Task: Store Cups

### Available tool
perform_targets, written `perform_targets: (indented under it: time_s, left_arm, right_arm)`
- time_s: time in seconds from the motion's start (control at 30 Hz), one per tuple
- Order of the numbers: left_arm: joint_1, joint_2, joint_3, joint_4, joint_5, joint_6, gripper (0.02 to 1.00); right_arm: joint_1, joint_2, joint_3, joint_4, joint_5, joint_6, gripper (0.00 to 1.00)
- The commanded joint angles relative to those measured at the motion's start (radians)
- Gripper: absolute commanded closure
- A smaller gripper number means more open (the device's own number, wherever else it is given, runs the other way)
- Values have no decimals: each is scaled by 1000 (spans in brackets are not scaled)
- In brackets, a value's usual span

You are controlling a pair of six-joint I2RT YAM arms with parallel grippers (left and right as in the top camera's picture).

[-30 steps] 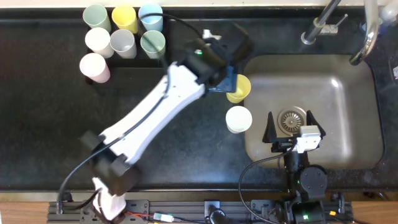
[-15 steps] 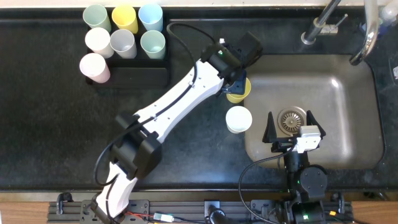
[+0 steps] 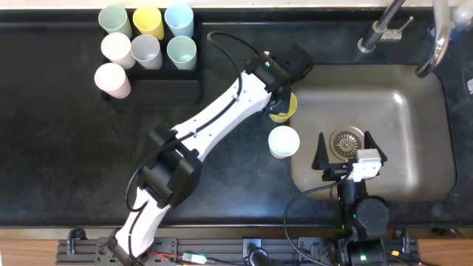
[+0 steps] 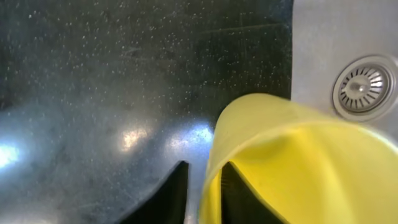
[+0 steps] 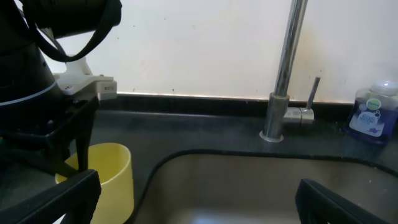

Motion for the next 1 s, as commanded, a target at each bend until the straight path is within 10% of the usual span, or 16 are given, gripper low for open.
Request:
perform_targets:
  time_s: [0.03, 0.27, 0.63, 1.0]
  left_arm:
    - [-8, 19, 13, 2, 14, -1, 934]
    - [-6, -19, 13, 1, -2, -1, 985]
    - [174, -418, 9, -72, -269, -105, 985]
    - [479, -586, -158, -341, -306, -931, 985]
  right_arm:
    - [2, -9, -13, 5, 4, 0, 3]
    - [2, -9, -13, 5, 4, 0, 3]
    - [2, -9, -13, 5, 4, 0, 5]
    - [2, -9, -13, 5, 4, 0, 3]
